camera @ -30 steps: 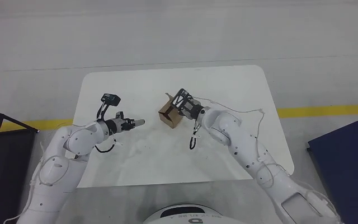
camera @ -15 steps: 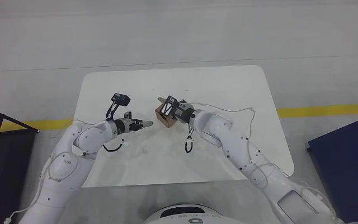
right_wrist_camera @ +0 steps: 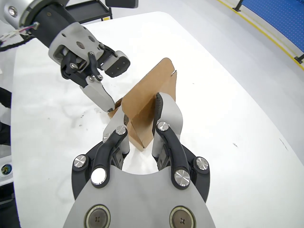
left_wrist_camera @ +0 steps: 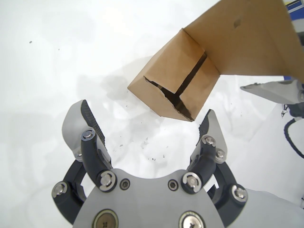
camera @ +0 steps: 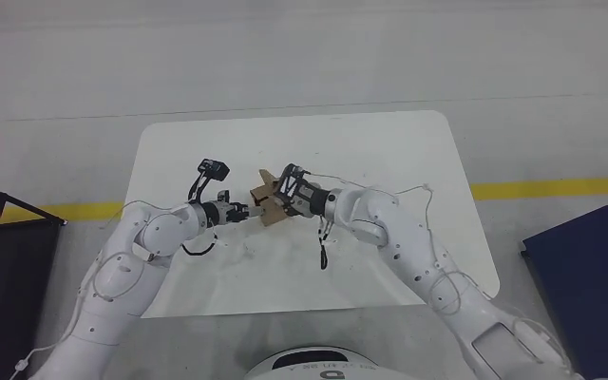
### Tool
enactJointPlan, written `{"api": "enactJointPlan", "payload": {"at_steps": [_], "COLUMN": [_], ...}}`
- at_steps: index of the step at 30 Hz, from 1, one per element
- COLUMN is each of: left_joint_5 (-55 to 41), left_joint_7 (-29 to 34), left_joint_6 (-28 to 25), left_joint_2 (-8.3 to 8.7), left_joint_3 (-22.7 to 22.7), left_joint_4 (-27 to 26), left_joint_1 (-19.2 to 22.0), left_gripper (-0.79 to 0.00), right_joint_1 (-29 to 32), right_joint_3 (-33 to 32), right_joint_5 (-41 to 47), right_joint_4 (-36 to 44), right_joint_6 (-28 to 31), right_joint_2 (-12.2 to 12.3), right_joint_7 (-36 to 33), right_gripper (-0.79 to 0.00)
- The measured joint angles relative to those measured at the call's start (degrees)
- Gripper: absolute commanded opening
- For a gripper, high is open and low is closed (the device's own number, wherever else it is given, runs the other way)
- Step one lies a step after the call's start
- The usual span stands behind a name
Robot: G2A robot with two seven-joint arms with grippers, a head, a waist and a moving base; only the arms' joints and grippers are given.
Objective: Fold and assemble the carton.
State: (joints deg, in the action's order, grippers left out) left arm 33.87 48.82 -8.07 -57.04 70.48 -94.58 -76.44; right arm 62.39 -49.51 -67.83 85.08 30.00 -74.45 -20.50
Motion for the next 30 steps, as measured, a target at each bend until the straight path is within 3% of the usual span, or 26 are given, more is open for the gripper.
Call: {"api": "enactJointPlan", "payload": {"at_steps": [2, 12, 16, 23, 30], "left_joint_5": [0.0, 0.6, 1.9, 3.9, 4.8], "left_joint_7": [-0.5, -0.9, 1.0, 2.4, 2.5], "left_joint_6": [0.2, 1.3, 1.4, 2.9, 4.2], "left_joint_2": [0.08, 1.25, 1.39, 0.58, -1.09], "left_joint_3": [0.6, 6.9, 6.5, 1.3, -5.9], "left_joint_4": [-0.4, -5.6, -6.0, -3.6, 2.8], "left_joint_1": [-0.4, -6.5, -7.3, -3.5, 3.5], "left_gripper": [0.0, 0.0, 0.0, 0.0, 0.0], "right_joint_1": [0.0, 2.3, 3.6, 6.1, 7.8], "right_joint_3": [-0.1, -2.0, -3.2, -5.6, -5.5], "right_joint_5": [0.1, -4.9, -6.2, -8.1, -11.0], "right_joint_4": [0.0, 4.3, 5.1, 6.9, 9.0], "right_joint_6": [0.1, -8.0, -9.5, -10.9, -11.1], "right_joint_2": [0.0, 0.4, 0.8, 1.5, 1.8], "right_joint_7": [-0.2, -2.3, -3.0, -4.3, -5.4], "right_gripper": [-0.785, -0.785, -0.785, -0.785, -0.785]}}
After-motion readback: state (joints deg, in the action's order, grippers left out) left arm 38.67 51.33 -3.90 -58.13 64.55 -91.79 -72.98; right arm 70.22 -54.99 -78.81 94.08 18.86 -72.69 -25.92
